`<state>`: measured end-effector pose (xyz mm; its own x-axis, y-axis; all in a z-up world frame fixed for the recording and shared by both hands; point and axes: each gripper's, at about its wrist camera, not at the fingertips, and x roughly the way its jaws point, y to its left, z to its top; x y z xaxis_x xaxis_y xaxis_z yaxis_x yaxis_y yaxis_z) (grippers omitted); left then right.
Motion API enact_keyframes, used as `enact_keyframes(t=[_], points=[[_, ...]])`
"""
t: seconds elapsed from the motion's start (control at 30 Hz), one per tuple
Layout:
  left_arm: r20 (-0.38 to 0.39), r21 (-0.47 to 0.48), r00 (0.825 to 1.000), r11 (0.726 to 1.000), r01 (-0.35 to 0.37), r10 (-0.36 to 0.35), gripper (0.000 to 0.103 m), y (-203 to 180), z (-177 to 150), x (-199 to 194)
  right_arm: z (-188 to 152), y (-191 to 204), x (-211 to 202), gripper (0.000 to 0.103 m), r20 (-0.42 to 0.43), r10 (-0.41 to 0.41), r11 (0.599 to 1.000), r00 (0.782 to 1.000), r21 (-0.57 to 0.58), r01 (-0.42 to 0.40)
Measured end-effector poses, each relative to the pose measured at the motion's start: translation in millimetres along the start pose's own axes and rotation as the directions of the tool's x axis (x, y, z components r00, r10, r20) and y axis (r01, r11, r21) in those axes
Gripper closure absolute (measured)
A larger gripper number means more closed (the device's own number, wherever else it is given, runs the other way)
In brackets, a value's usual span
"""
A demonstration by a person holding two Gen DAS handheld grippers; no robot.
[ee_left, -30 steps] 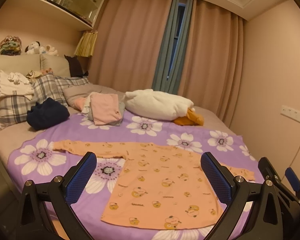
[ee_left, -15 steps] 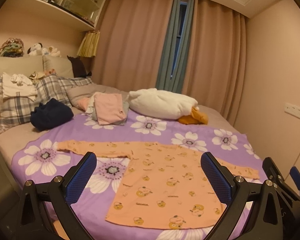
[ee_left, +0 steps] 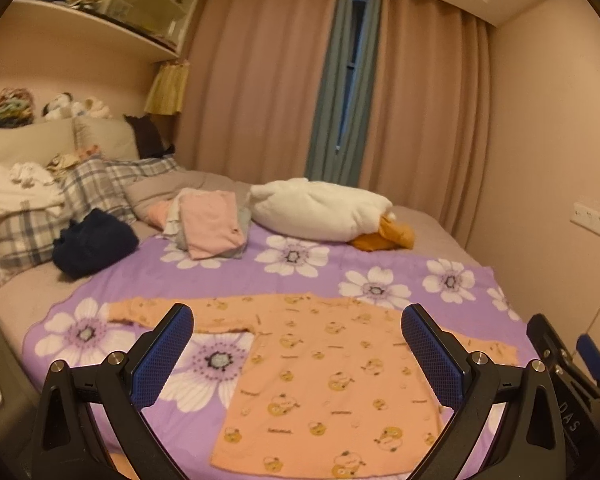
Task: Fold small clothes
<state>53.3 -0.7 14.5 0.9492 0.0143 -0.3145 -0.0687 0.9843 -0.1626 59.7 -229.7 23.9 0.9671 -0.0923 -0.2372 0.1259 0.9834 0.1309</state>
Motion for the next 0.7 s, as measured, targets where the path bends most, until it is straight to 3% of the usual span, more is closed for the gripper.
enact_keyframes(t=[0.23,0.37,0.7], points=[[-0.043,-0.010,0.997,0.998,0.057,-0.058,0.000,-3,33,21,30,10,19,0.000,-0.015,0.007,0.999,1.000,0.037,-0.006],[-0.110,-0.025,0.993,0.999,0.039,-0.041,0.000,-4,36,34,42,18,32,0.000,-0.050,0.028,0.999,0.998,0.037,-0.026],[-0.168,-0.026,0.985,0.999,0.032,-0.036,0.000,-2,35,41,41,17,43,0.000,-0.102,0.041,0.997,0.994,0.074,-0.033]])
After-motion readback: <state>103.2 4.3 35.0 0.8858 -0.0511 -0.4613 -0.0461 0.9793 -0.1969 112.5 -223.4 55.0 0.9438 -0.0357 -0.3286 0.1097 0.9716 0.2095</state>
